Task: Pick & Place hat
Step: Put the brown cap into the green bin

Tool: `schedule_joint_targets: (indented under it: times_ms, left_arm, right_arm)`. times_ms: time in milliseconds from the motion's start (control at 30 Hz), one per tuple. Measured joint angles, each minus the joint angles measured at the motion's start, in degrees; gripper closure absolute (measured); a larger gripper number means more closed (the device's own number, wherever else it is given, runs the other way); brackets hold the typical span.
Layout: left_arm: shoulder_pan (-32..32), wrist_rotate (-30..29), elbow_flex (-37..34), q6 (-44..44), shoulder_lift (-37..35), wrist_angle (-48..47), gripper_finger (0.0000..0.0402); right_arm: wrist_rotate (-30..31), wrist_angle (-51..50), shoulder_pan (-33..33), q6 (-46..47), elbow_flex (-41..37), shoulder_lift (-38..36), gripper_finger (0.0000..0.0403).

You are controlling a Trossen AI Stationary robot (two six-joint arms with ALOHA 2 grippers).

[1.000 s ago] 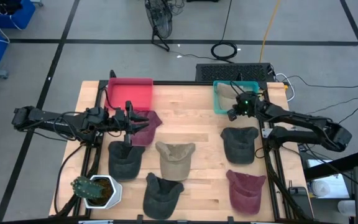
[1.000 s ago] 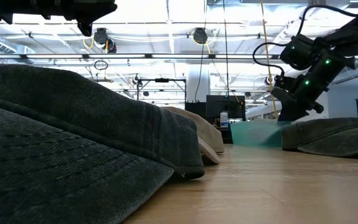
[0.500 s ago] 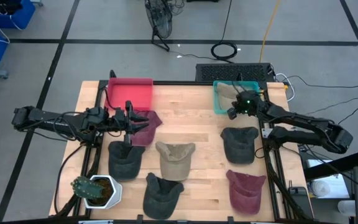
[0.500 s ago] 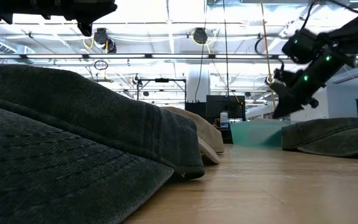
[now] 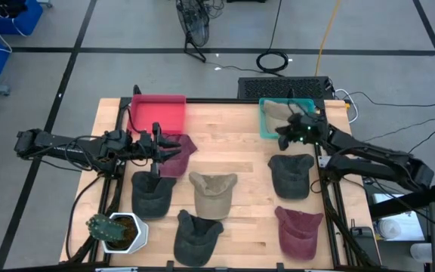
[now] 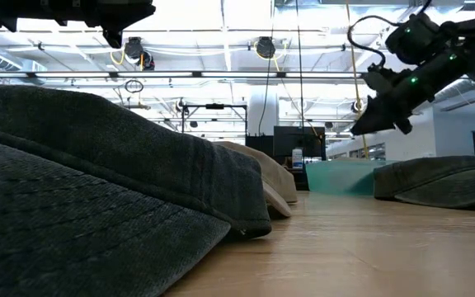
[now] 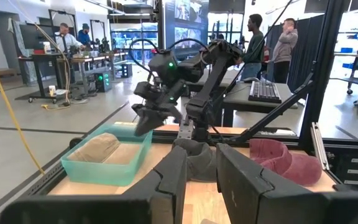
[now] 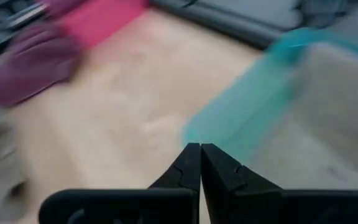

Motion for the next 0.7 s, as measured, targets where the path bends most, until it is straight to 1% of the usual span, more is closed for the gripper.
schedule_joint_targets:
  times_ms: [167,333,433,533,600,700]
  left_arm:
    - [-0.01,0.0,0.0,0.0,0.0,0.0,0.0311]
    - [0.0,0.0,0.0,0.02,0.0,0.0,0.0311]
    - [0.0,0.0,0.0,0.02,0.0,0.0,0.0311]
    - [0.0,0.05,0.0,-0.25,0.0,-0.12,0.0311]
    - [-0.06,1.62,0.0,-1.03,0.02,-1.14,0.0311]
    - [-0.74,6.83,0.0,-1.77,0.77,-4.22,0.0311]
  right_arm:
    - [-0.99,1.53,8.28,-1.15,0.0,0.9,0.0399]
    - [-0.84,8.68,17.51,-1.38,0.0,4.32,0.0399]
    - [1.55,12.41,21.89,-2.14,0.0,7.29,0.0399]
    - [3.69,14.38,24.65,-3.27,0.0,9.76,0.0398]
    - [3.64,15.95,26.05,-3.45,0.0,11.18,0.0398]
    - [3.62,18.31,28.58,-4.54,0.0,12.97,0.0398]
